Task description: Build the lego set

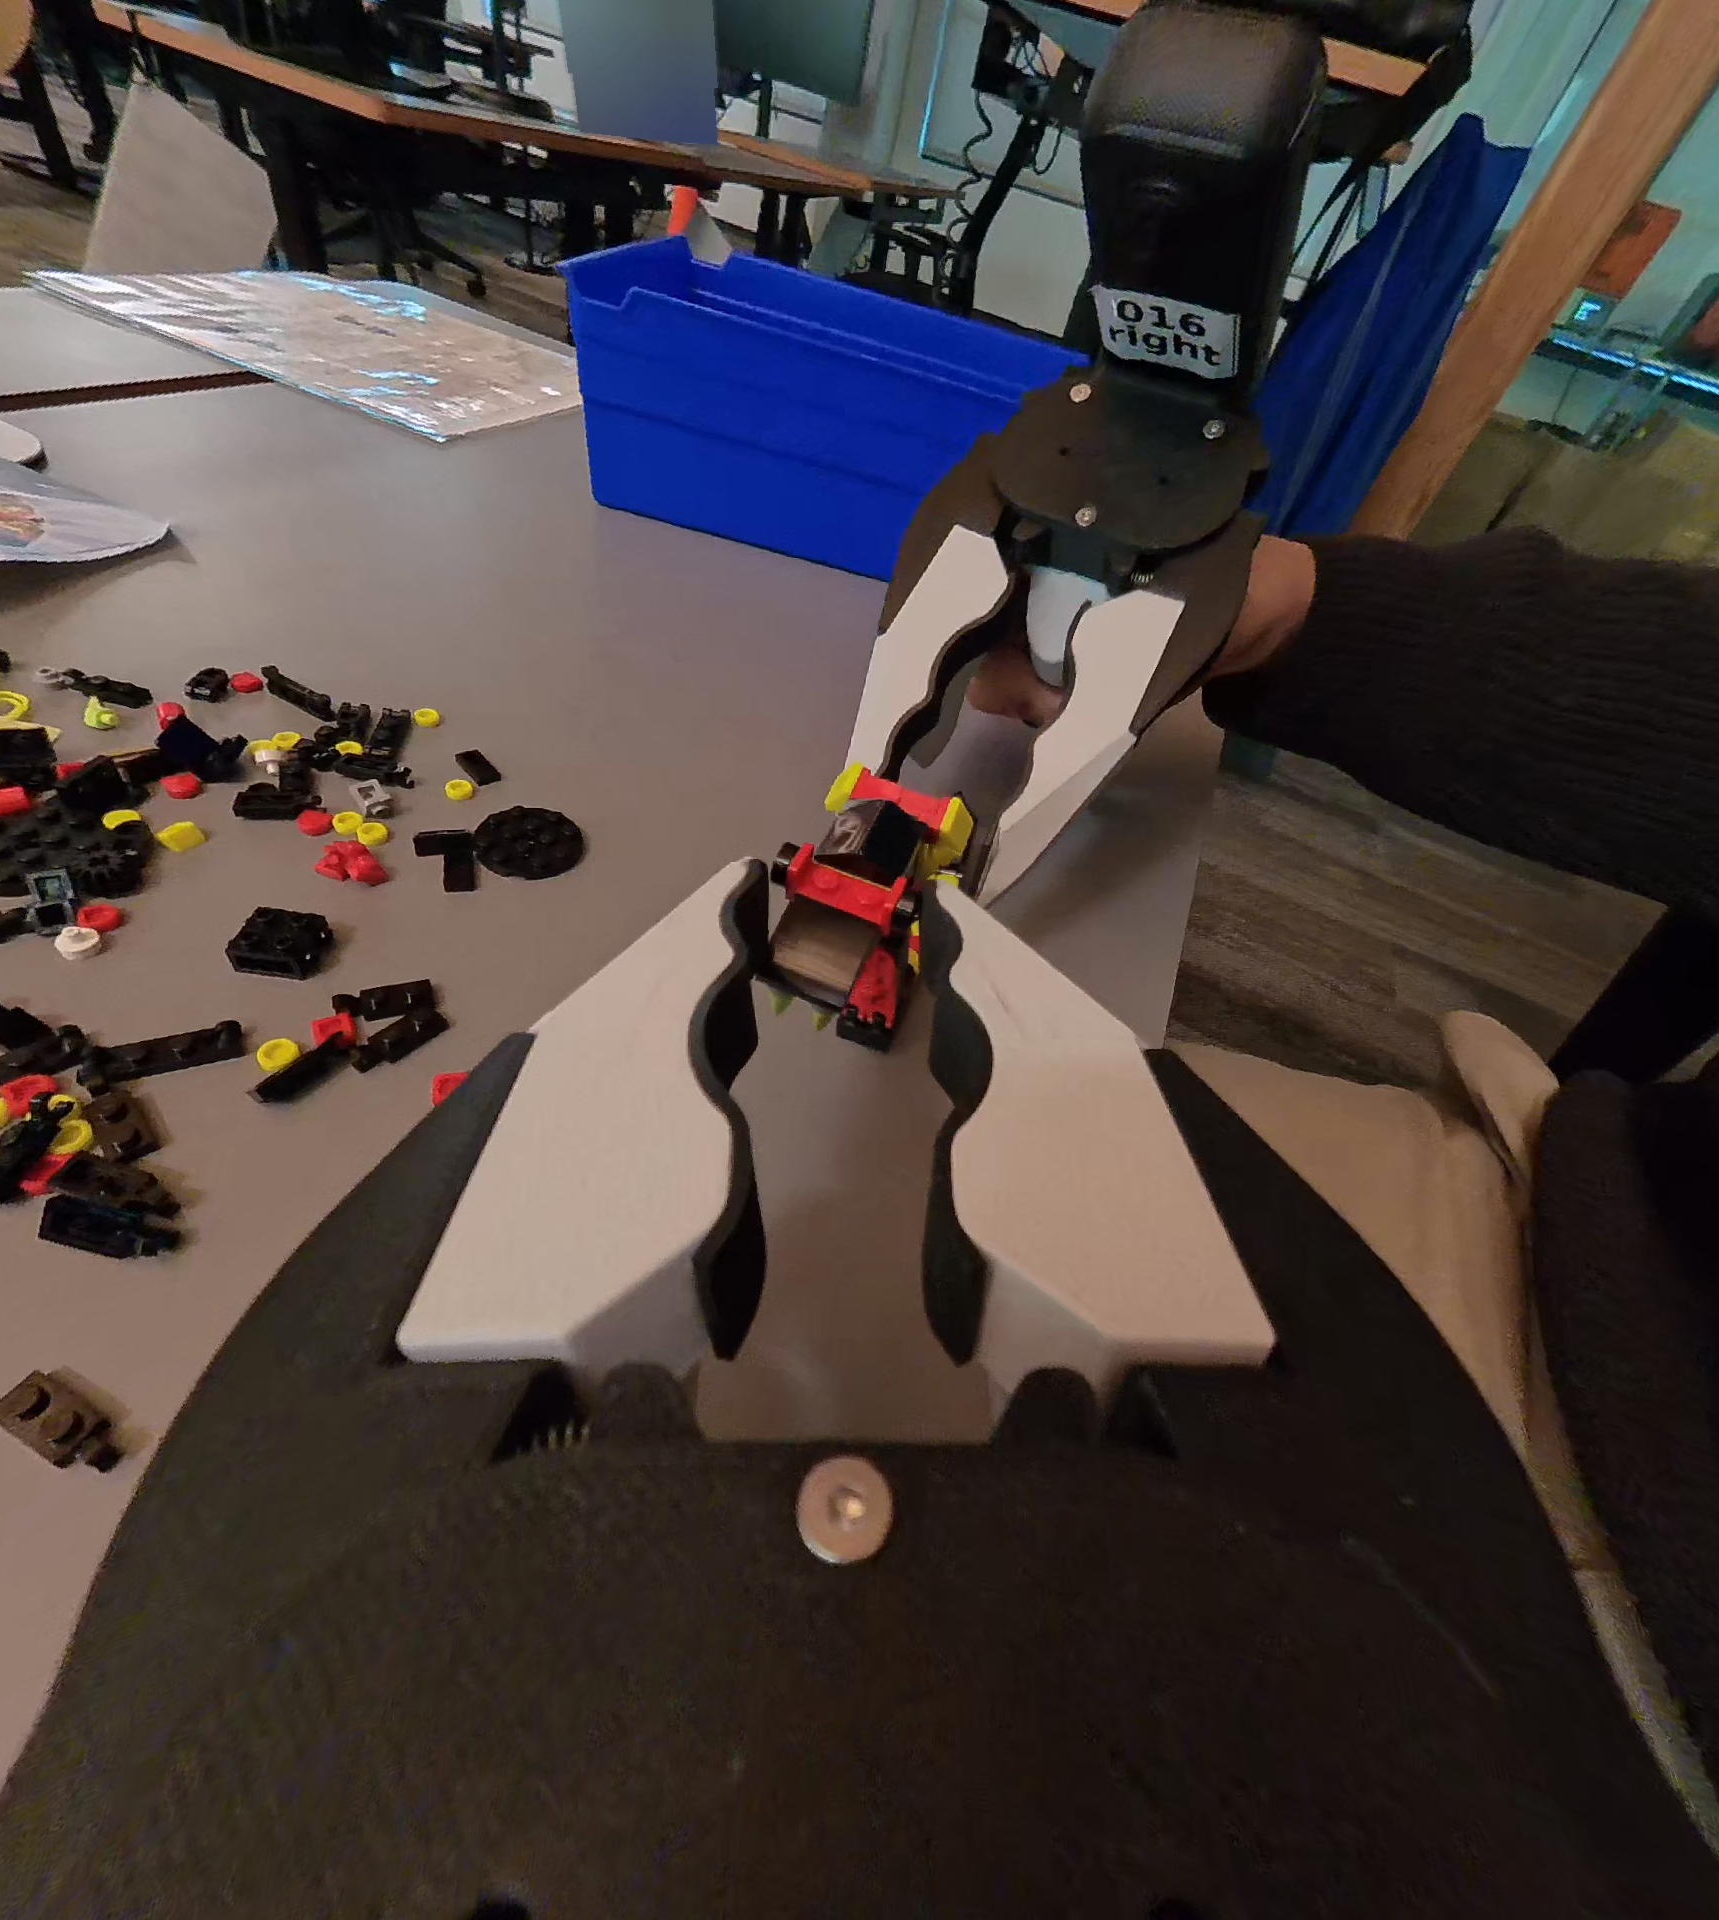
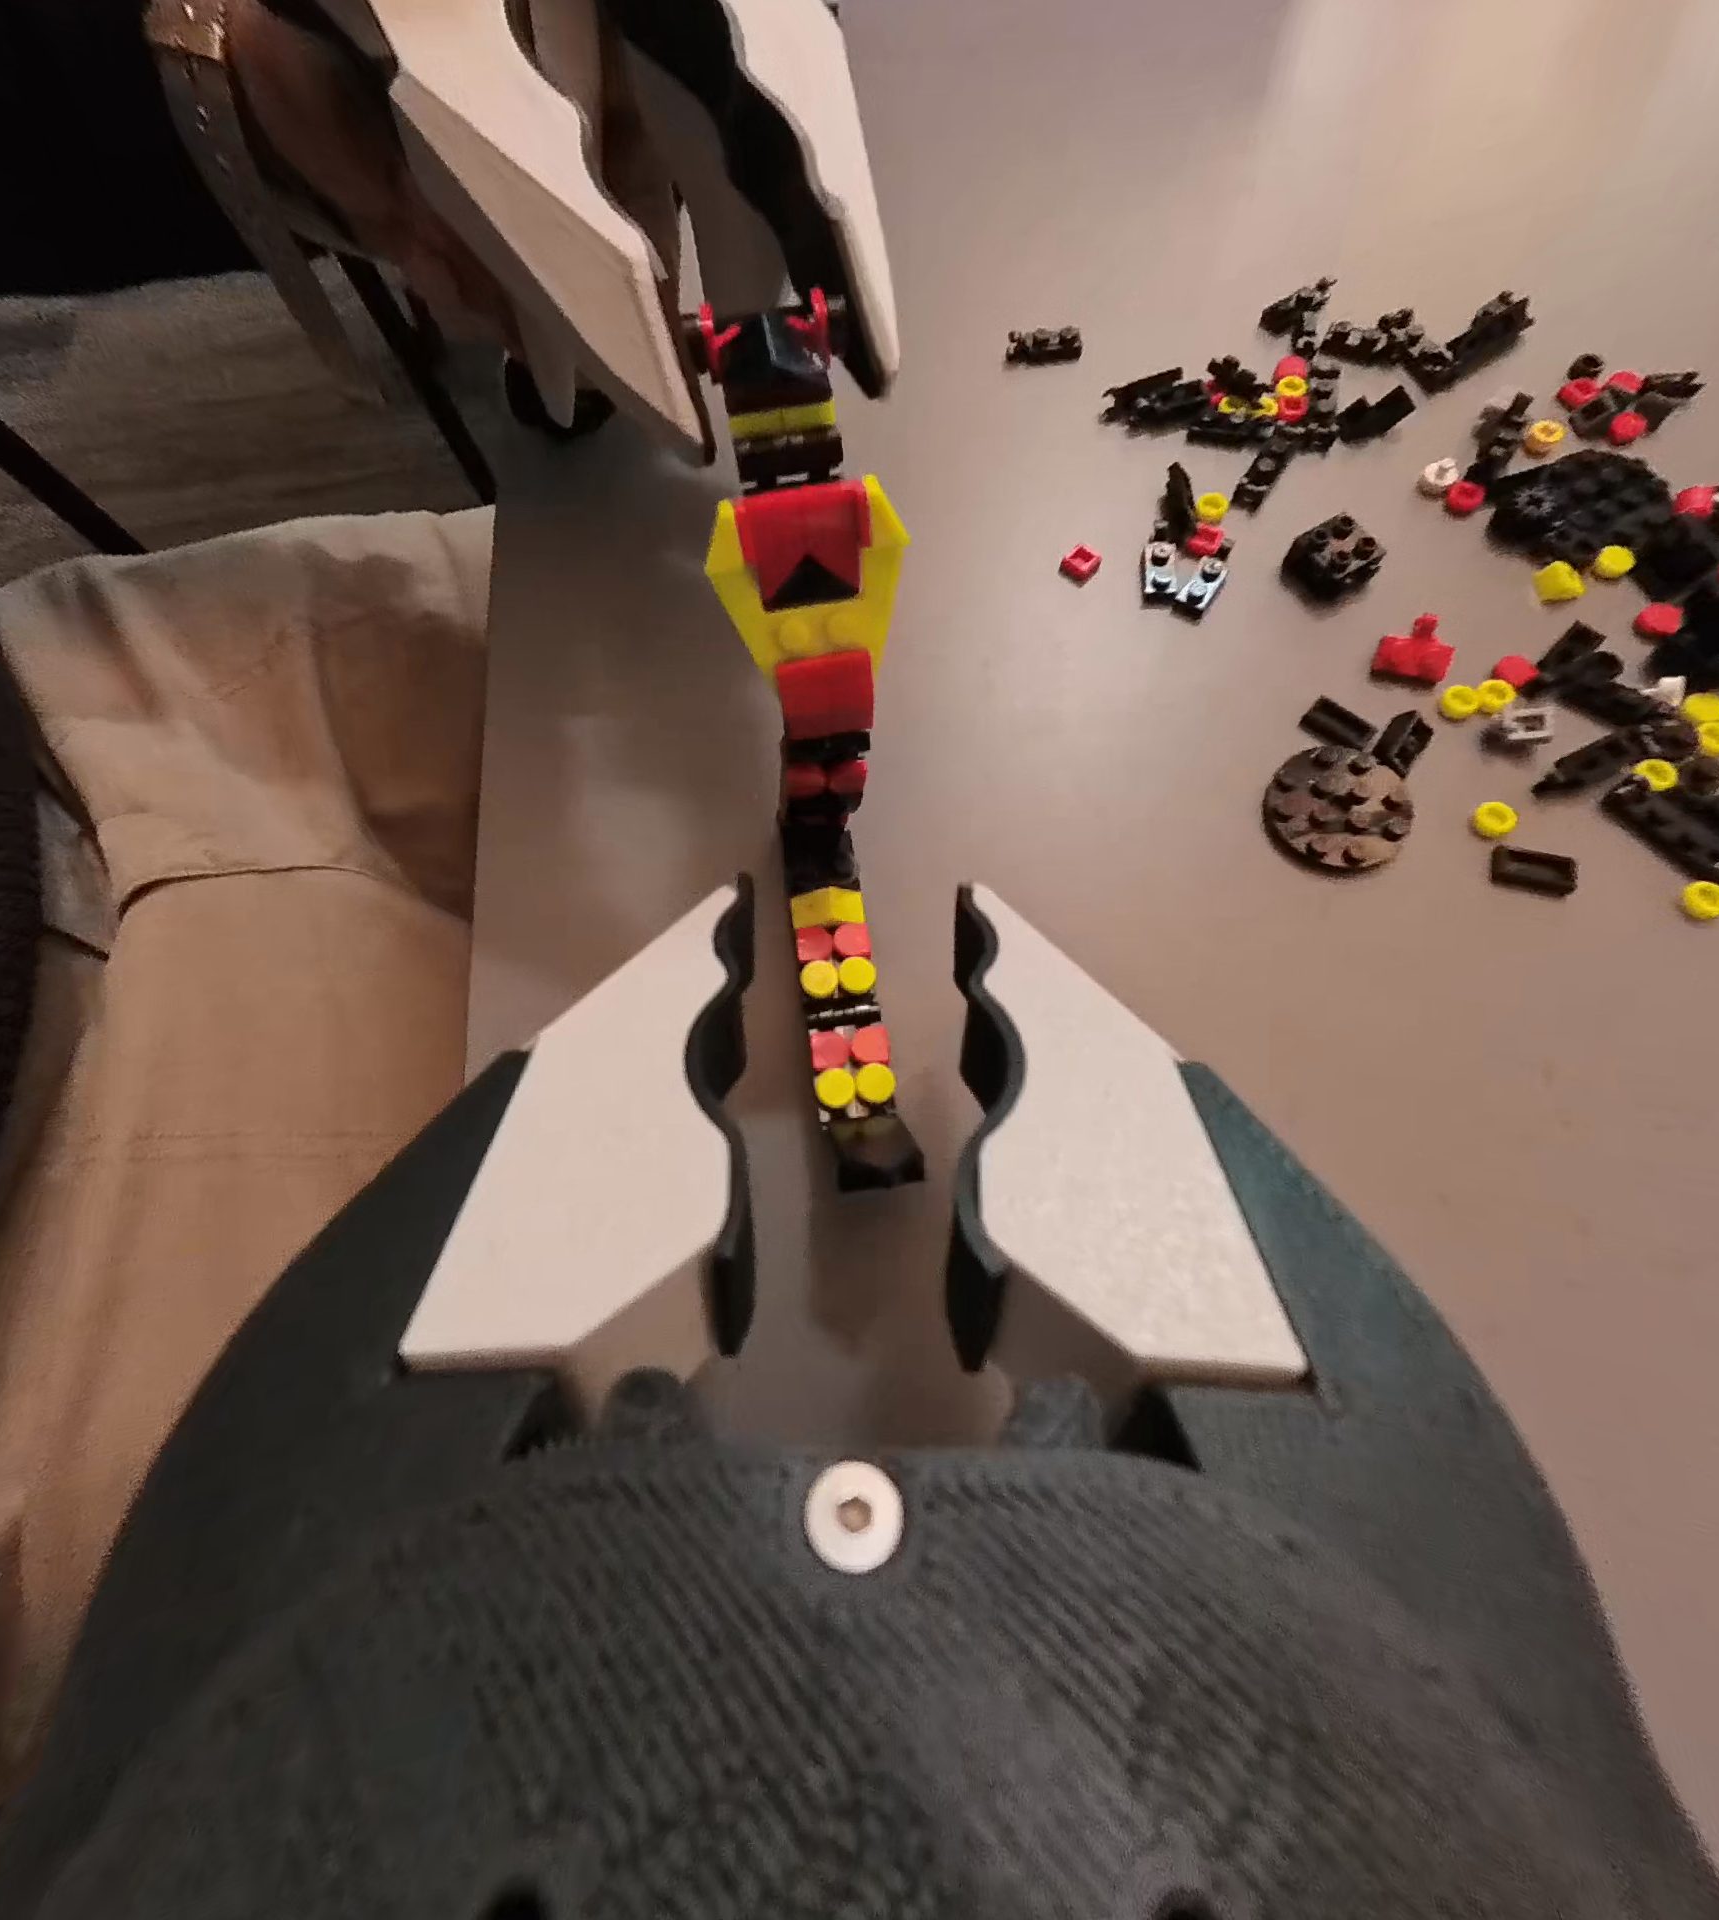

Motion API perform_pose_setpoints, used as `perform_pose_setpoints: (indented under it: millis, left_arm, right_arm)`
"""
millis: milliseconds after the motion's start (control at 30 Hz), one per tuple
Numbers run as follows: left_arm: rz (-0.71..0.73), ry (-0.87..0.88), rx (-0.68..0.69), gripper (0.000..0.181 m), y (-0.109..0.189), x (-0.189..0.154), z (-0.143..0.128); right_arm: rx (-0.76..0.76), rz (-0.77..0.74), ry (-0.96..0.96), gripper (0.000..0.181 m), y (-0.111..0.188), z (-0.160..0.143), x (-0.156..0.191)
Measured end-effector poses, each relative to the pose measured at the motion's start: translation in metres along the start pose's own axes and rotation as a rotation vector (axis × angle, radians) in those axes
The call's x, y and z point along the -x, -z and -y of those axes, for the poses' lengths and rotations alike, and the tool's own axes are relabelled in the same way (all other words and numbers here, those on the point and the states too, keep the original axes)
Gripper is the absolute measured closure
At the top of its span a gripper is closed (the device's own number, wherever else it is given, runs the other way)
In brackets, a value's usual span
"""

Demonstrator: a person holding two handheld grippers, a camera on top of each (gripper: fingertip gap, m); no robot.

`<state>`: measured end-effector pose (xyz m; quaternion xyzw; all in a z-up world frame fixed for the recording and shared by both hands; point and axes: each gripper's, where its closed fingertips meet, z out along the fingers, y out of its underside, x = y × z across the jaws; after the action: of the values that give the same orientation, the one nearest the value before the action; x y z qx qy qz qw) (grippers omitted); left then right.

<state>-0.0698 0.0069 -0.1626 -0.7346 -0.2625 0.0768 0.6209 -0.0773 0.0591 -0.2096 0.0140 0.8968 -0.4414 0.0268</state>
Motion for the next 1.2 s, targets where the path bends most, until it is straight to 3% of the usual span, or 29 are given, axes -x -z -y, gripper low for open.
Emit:
perform_pose_setpoints:
  millis: [600, 867, 1200]
  left_arm:
    - [0.049, -0.056, 0.034, 0.15, -0.003, -0.005, -0.002]
    - [0.069, -0.039, 0.029, 0.138, -0.001, 0.002, -0.001]
    - [0.084, -0.024, 0.014, 0.129, 0.006, 0.007, 0.001]
  right_arm:
    - [0.213, -0.044, 0.112, 0.152, -0.011, -0.029, 0.009]
    - [0.206, -0.037, 0.113, 0.166, -0.015, -0.028, 0.009]
    - [0.19, -0.044, 0.092, 0.163, -0.015, -0.028, 0.003]
